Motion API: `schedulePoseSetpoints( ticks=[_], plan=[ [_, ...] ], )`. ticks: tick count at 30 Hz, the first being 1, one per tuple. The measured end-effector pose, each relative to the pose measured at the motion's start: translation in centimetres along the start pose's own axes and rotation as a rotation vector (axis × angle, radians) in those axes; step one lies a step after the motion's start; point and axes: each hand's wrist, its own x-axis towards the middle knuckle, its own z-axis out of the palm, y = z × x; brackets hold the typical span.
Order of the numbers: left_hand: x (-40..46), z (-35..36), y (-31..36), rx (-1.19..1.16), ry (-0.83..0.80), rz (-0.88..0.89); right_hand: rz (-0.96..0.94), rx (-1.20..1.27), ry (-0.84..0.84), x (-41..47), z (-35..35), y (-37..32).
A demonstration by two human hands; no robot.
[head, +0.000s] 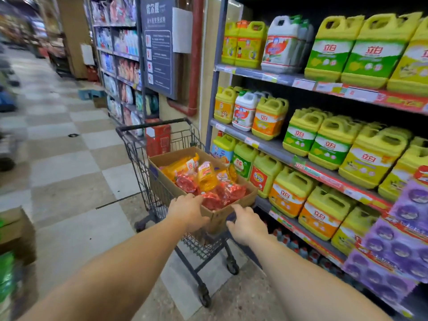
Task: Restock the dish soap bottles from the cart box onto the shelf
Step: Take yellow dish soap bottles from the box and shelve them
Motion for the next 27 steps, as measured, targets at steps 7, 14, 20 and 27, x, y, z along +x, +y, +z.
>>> schedulePoseSetpoints(
  ticks=[7, 14, 20, 27],
  plan=[
    [13.4, 3.2, -4.5, -0.046, -0.085, -0.08, -0.004, 0.013, -0.042, 14.9, 1.7, -0.9],
    [28.9, 4.2, -10.2, -0.063, -0.156, -0.041, 0.092, 0.059, -0.116, 31.2, 2.6, -3.1],
    [36.7, 6.5, -12.9, -0.026, -0.261, 0.013, 0.198, 0.179, -0.195, 41.5, 3.7, -4.7],
    [38.6, 9.9, -13.3, -0.006, -0.377, 0.084, 0.33, 0.227, -0.281, 49.0, 5.9, -4.6]
  ],
)
